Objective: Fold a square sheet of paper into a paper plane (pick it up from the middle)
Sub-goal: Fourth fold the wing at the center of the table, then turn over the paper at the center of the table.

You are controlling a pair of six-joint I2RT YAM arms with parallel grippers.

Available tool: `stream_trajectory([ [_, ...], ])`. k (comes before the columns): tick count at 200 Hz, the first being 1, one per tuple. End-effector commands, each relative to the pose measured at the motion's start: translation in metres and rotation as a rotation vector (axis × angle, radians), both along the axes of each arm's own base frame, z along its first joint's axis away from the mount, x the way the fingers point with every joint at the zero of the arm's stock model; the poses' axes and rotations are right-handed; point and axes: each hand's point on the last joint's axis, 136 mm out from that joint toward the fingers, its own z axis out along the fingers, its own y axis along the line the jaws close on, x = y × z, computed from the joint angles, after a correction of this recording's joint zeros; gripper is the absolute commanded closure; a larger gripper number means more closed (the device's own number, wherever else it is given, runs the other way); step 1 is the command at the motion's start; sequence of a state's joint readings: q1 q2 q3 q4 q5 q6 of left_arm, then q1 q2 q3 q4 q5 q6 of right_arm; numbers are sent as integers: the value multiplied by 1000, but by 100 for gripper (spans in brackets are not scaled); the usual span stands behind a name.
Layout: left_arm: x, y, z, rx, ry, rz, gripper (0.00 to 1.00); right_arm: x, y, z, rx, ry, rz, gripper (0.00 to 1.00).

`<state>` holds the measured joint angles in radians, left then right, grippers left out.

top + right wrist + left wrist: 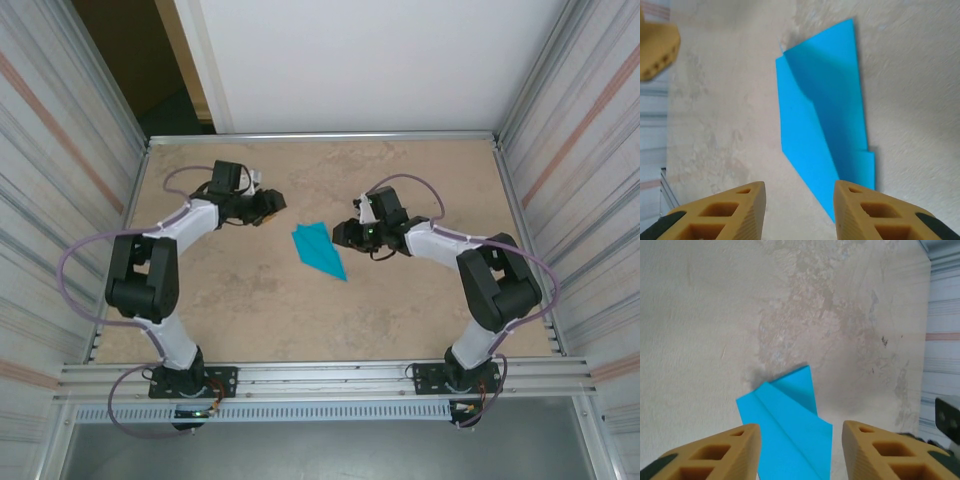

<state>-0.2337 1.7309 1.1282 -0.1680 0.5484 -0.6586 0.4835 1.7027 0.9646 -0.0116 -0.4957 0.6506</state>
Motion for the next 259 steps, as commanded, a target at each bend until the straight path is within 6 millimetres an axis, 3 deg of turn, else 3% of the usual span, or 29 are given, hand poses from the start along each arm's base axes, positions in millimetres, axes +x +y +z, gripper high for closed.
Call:
stream_trajectory([
  [1, -11, 3, -4, -47, 16, 55, 48, 9, 7, -8, 9, 26, 44, 61],
  [44, -30, 8, -12, -58, 29, 74, 43, 15, 22, -25, 4, 45, 146, 62],
  [80, -33, 10, -10, -62, 26, 78, 41, 12, 35, -32, 28, 57, 232, 65],
  [125, -34, 10, -7, -67, 17, 79, 40, 10, 41, -47, 22, 86, 286, 73],
  [146, -34, 9, -3, -74, 7, 79, 40, 10, 43, -47, 38, 85, 297, 81],
  [165, -35, 9, 5, -89, -15, 78, 39, 13, 45, -32, 76, 52, 291, 90],
  [182, -35, 6, 17, -121, -54, 70, 38, 19, 44, -7, 130, 5, 261, 94],
  [237, -44, -16, 89, -333, -261, -26, 33, 29, 34, 85, 309, -140, 149, 98],
  [259, -56, -37, 118, -392, -359, -110, 30, 33, 29, 118, 395, -177, 100, 98],
])
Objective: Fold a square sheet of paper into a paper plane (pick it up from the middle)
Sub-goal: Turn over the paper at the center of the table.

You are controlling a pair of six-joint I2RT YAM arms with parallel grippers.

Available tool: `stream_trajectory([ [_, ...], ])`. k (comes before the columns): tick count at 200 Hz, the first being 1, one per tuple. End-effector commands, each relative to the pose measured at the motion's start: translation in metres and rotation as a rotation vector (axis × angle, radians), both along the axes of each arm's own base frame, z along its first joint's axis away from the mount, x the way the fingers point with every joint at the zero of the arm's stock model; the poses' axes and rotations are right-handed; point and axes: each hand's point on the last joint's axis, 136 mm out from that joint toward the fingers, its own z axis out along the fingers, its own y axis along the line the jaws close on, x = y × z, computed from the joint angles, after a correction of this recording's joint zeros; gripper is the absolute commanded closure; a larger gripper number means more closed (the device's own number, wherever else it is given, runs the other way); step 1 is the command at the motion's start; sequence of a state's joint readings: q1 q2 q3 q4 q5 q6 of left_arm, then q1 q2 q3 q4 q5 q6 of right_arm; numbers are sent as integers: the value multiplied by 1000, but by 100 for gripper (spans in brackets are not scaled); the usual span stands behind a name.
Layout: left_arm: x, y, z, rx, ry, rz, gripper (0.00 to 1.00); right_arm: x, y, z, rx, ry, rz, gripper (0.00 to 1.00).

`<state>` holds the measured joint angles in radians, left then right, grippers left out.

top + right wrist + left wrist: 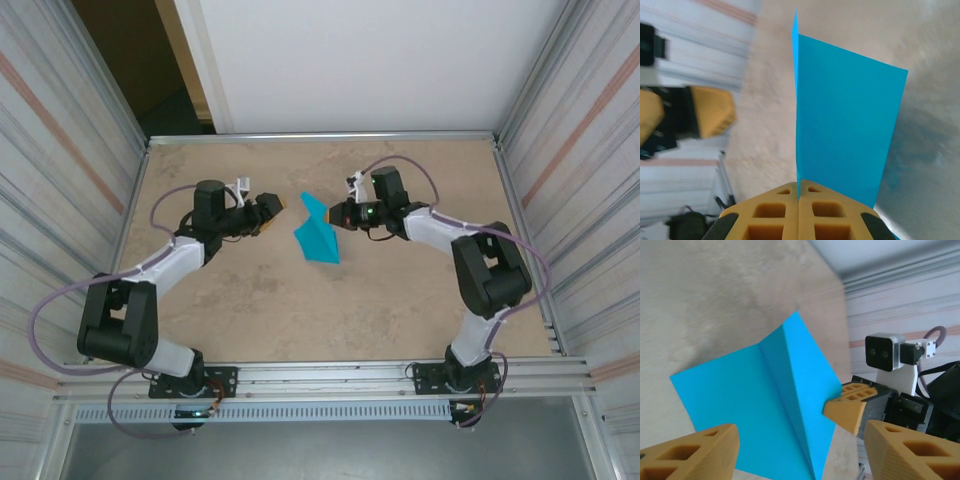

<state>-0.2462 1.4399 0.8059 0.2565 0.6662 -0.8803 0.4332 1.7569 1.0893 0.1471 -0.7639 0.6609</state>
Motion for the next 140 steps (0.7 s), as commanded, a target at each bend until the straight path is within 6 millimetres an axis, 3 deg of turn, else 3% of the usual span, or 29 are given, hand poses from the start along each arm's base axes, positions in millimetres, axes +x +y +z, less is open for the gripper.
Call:
stream_trajectory([
  [1, -14, -25, 53, -110, -173, -107, 30, 5, -2, 52, 143, -44, -48, 98],
  [33, -31, -57, 83, -143, -282, -203, 30, 3, -2, 96, 268, -78, -56, 98],
  [61, -40, -78, 98, -171, -332, -272, 32, 2, -3, 115, 323, -75, -65, 97],
  [109, -39, -94, 97, -185, -322, -318, 43, -2, -2, 137, 415, -72, -43, 97],
  [140, -35, -96, 92, -163, -299, -309, 44, -4, -2, 141, 422, -76, -37, 97],
])
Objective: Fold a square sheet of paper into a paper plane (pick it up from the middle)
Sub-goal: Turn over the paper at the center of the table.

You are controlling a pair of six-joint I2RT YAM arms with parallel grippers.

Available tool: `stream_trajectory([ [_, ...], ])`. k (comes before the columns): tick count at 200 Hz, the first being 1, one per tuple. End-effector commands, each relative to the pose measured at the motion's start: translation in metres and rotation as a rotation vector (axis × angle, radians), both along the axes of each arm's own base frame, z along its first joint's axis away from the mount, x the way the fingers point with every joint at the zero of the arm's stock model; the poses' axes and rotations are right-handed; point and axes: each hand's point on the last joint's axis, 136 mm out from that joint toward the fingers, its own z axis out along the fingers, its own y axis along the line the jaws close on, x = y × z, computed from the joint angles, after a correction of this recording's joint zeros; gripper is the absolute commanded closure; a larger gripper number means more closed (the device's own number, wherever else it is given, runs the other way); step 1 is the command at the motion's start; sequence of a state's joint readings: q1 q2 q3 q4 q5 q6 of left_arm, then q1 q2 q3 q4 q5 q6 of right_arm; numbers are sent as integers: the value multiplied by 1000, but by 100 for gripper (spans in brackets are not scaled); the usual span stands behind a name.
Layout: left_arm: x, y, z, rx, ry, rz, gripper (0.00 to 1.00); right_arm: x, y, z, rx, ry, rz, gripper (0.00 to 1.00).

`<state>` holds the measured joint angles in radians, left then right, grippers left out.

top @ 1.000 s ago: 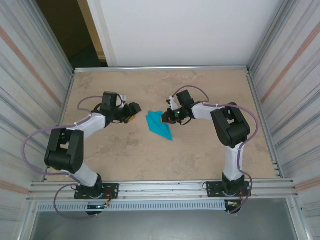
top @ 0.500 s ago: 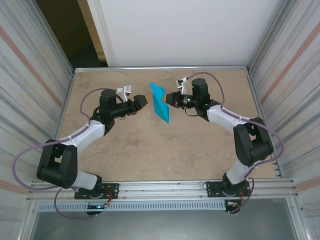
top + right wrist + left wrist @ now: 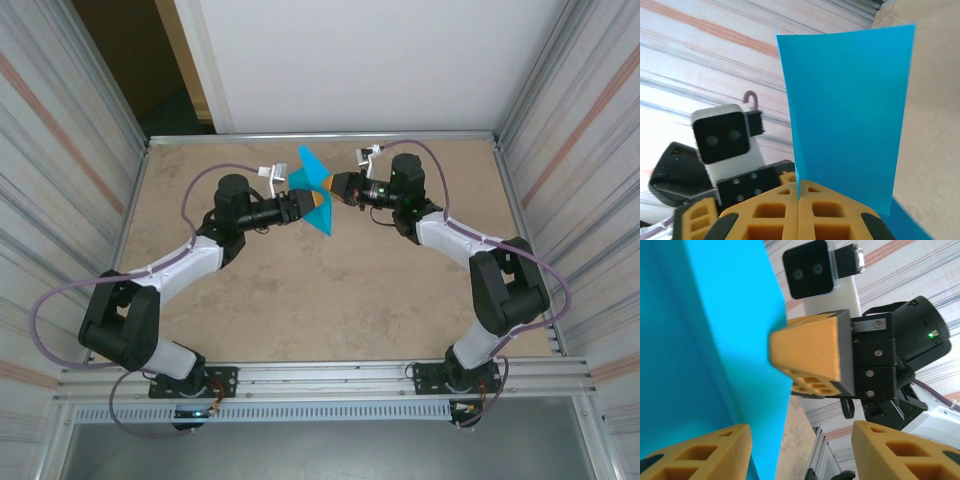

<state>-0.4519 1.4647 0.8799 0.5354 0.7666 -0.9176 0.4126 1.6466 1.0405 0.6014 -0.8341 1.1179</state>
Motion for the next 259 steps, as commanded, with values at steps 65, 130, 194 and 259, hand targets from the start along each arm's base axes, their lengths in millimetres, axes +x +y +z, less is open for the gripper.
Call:
stream_trajectory([
  [65, 3, -6, 9, -10, -34, -13, 46, -7, -4, 27, 61, -36, 21, 97],
  [130, -3, -13, 20, -51, -80, -67, 61, -8, -4, 31, 94, -17, 25, 97],
  [194, -4, -10, 22, -58, -93, -56, 71, -6, -10, 28, 92, -12, 9, 94],
  [259, -2, -10, 20, -52, -81, -46, 81, -8, -11, 26, 89, -14, 11, 92],
])
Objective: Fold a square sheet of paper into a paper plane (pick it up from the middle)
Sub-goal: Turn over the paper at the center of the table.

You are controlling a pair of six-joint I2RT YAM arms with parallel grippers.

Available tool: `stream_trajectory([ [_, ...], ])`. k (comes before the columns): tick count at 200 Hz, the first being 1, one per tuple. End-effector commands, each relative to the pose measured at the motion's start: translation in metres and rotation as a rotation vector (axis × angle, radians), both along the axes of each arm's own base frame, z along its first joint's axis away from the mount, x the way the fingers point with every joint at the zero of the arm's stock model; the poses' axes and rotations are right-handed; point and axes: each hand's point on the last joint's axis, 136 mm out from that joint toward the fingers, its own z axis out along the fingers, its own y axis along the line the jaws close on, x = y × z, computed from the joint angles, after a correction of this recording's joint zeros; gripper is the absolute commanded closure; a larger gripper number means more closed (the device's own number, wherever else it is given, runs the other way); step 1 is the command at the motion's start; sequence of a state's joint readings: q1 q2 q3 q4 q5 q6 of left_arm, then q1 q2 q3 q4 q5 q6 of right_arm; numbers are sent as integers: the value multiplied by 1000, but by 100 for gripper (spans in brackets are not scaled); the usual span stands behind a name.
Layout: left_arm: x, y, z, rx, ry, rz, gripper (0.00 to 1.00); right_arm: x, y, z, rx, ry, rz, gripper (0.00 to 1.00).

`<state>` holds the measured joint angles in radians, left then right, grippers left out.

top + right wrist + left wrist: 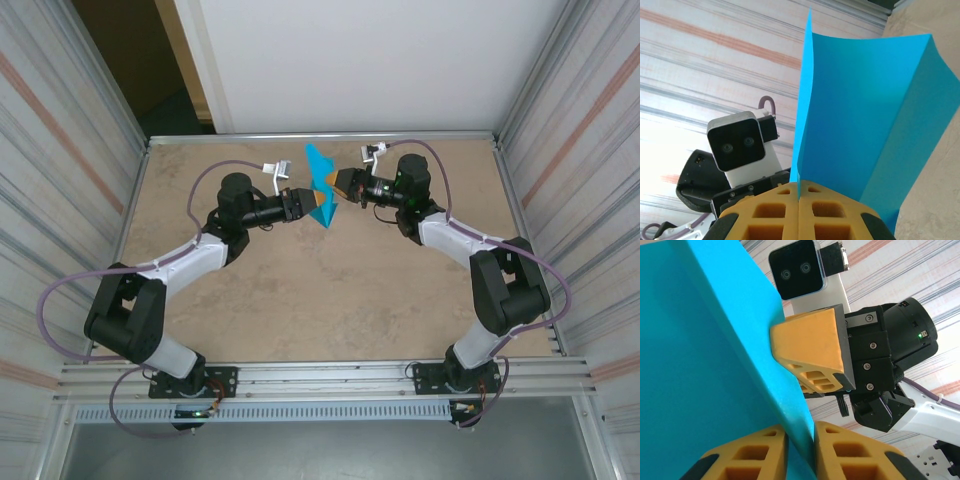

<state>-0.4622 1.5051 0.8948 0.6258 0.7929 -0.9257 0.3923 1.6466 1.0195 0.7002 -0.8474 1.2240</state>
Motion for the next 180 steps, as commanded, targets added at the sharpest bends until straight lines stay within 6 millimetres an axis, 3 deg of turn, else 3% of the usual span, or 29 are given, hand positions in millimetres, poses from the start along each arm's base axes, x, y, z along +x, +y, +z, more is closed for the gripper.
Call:
stream_trajectory([
  [1, -4, 0, 12, -19, -31, -10, 81, -11, -4, 17, 25, -45, 20, 92],
  [41, -2, 3, 8, 0, -32, 5, 87, -7, -18, 9, -21, -23, -34, 67],
  [77, 2, 14, -7, 114, -40, 52, 88, -4, -50, -11, -176, -43, -159, 49],
  [115, 9, 35, -32, 375, -67, 144, 88, -5, -90, -34, -356, -24, -301, 43],
  [150, 17, 66, -62, 782, -113, 257, 87, -13, -122, -58, -549, -2, -416, 41],
  [180, 27, 92, -76, 1113, -153, 334, 87, -23, -139, -74, -636, 19, -470, 40],
])
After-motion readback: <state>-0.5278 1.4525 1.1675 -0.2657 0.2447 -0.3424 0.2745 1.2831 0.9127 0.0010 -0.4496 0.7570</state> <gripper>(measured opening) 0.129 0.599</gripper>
